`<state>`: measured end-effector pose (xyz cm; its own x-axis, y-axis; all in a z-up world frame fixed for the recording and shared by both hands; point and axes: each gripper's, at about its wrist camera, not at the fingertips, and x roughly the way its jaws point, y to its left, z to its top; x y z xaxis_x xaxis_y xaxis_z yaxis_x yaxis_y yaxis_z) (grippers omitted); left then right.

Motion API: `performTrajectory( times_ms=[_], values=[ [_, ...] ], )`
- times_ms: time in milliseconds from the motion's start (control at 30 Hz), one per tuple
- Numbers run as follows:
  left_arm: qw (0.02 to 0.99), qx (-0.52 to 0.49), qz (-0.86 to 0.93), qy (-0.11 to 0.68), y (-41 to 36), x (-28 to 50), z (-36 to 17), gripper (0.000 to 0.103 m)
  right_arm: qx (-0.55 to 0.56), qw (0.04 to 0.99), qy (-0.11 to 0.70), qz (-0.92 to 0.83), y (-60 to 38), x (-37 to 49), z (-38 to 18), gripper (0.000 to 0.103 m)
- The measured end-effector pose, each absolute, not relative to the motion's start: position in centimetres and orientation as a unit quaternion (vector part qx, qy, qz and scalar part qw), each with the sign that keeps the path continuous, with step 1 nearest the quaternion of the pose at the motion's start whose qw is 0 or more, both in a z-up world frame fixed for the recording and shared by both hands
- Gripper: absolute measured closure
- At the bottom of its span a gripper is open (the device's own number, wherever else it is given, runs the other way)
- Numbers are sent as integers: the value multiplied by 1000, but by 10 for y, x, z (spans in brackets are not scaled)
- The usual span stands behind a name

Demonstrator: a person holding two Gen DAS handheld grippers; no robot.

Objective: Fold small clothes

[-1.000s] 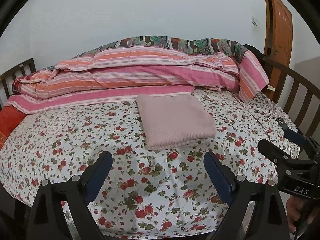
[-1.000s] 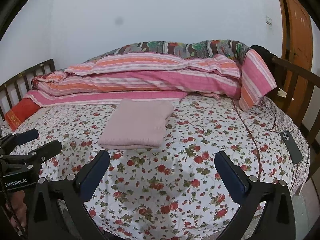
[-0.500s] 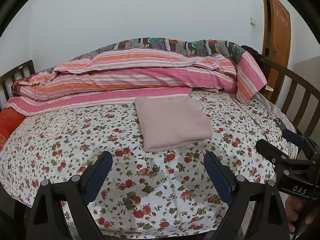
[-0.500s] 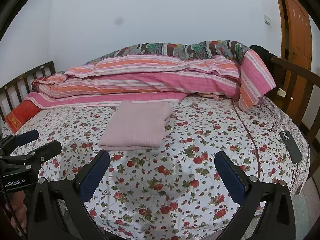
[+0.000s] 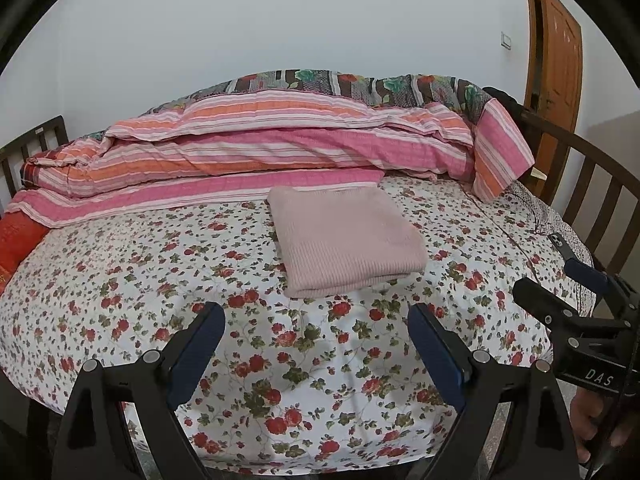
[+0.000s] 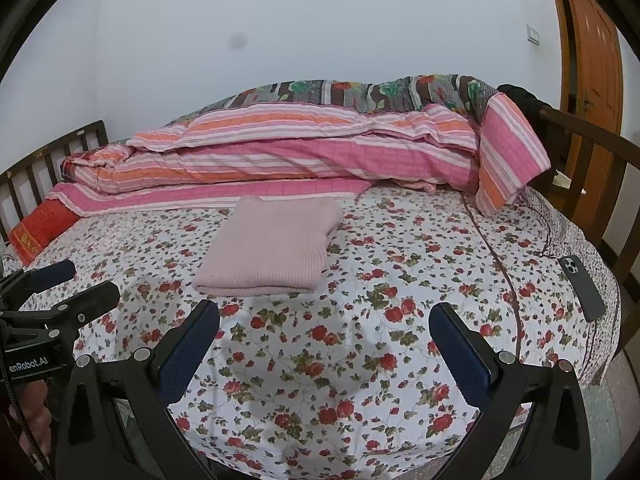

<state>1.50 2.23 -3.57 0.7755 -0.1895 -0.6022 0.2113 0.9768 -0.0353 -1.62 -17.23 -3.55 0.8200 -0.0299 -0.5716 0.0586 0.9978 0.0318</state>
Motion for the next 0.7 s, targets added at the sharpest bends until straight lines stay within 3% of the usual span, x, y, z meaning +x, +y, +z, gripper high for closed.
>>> performTrajectory(
  times_ms=[700],
  values=[
    [944,10,-114,310,21,15,-37,10,28,953,301,-18,-172,-13,-41,0]
  ],
)
